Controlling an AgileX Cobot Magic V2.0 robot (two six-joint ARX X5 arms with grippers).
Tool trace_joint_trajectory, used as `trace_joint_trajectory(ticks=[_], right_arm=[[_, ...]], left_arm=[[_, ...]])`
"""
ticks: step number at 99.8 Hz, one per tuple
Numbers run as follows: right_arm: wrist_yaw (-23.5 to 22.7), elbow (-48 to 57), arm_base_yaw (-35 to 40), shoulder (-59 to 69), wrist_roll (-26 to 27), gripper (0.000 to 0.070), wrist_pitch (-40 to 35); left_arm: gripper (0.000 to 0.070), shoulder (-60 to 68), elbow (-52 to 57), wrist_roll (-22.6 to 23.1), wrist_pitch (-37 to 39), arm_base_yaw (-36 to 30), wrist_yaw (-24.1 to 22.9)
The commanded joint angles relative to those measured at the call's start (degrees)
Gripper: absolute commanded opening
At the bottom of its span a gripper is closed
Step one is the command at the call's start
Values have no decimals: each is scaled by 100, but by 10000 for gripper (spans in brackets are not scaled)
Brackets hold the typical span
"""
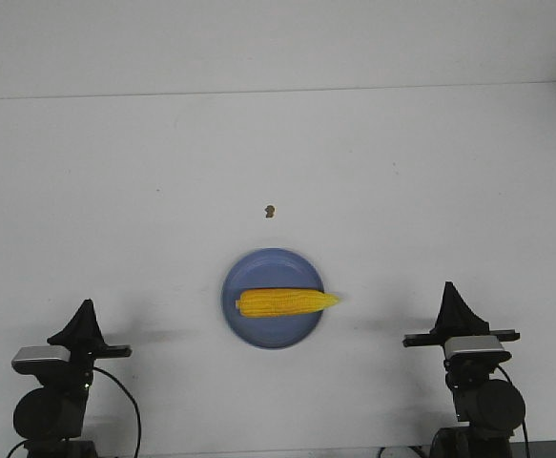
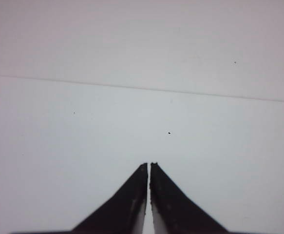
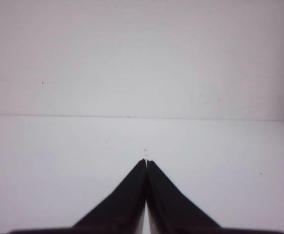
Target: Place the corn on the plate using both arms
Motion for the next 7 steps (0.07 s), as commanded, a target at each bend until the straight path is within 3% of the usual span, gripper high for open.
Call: trace_joint_trajectory(ticks=[1,7], right_arm=[[17,-20,-2,-2,70,0,70],[20,-20,-2,-2,70,0,70]], left_arm=[[12,-13,-116,-7,74,4,22],[12,-13,-116,-7,74,4,22]])
